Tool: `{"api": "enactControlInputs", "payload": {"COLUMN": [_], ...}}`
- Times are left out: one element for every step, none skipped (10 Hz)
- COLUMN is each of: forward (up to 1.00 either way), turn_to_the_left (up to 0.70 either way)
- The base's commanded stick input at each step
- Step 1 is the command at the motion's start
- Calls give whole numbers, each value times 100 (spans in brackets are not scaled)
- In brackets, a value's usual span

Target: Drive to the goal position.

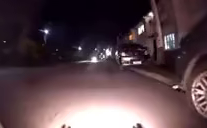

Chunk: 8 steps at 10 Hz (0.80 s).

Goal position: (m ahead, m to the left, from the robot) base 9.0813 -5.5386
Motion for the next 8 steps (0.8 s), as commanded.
{"api": "enactControlInputs", "payload": {"forward": [60,60,60,60,60,60,60,60], "turn_to_the_left": [0,0,0,0,0,0,0,0]}}
